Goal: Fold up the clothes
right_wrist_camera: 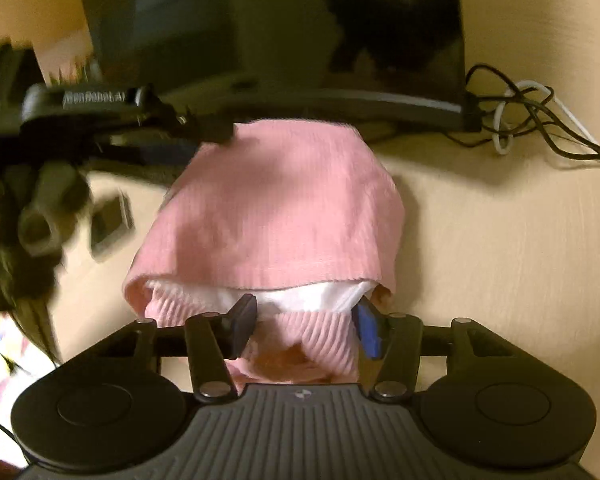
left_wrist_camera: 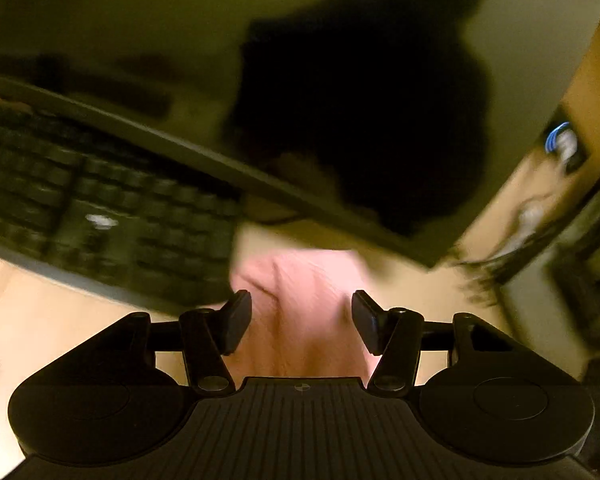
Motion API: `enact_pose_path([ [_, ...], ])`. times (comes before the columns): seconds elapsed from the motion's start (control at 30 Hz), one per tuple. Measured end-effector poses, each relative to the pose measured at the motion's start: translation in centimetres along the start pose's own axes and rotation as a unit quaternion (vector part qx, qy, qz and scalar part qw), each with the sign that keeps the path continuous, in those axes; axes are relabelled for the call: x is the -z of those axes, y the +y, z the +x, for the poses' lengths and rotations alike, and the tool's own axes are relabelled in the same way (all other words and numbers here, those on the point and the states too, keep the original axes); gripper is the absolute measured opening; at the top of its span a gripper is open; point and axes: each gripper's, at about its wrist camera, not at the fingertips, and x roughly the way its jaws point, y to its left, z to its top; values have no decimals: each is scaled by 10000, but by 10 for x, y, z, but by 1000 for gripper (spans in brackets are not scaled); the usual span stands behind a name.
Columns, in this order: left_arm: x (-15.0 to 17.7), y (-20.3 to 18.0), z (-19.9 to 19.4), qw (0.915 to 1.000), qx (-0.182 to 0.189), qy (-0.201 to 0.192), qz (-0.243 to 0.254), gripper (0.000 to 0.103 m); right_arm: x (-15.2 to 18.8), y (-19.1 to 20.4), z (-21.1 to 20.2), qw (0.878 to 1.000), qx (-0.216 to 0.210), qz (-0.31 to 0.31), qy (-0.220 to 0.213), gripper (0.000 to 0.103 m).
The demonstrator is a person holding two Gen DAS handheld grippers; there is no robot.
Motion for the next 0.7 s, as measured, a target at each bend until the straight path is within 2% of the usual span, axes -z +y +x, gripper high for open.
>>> enact_pose_path([
  [0.03,6,4,-1,9999,-51,106,-49,60,2,-1,1,9998,133,-108,66,57],
  [0.07,14,7,-5,9996,53,224,-150,65,4,-3,-3,9998,173,-124,52,63],
  [0.1,22,10,-8,9990,157,341,-251,74,4,-7,-10,9999,141,-49,-13,67],
  [0.17,42,12,-15,9966,417,555,-442,84,5,-16,-24,9998,83,125,-156,71],
  [0.23,62,6,-15,9949,498,749,-450,80,1,-24,-35,9987,61,377,-334,71],
  [0.3,80,-1,-7,9933,361,1072,-228,60,-4,-27,-39,9973,143,535,-490,71],
  [0.33,88,-4,-4,9923,303,1196,-103,59,-4,-26,-40,9969,167,559,-529,71],
  [0.43,96,-12,-16,9913,234,1249,356,55,-6,-14,-44,9967,310,353,-662,71],
  [0.53,76,-20,-54,9929,653,637,763,58,-4,-2,-52,9950,521,19,-852,71],
  [0.6,55,-23,-73,9916,1005,62,805,68,0,5,-54,9942,633,-72,-871,72],
  [0.7,19,-28,-72,9860,1381,-610,701,80,3,24,-48,9928,789,-349,-832,72],
])
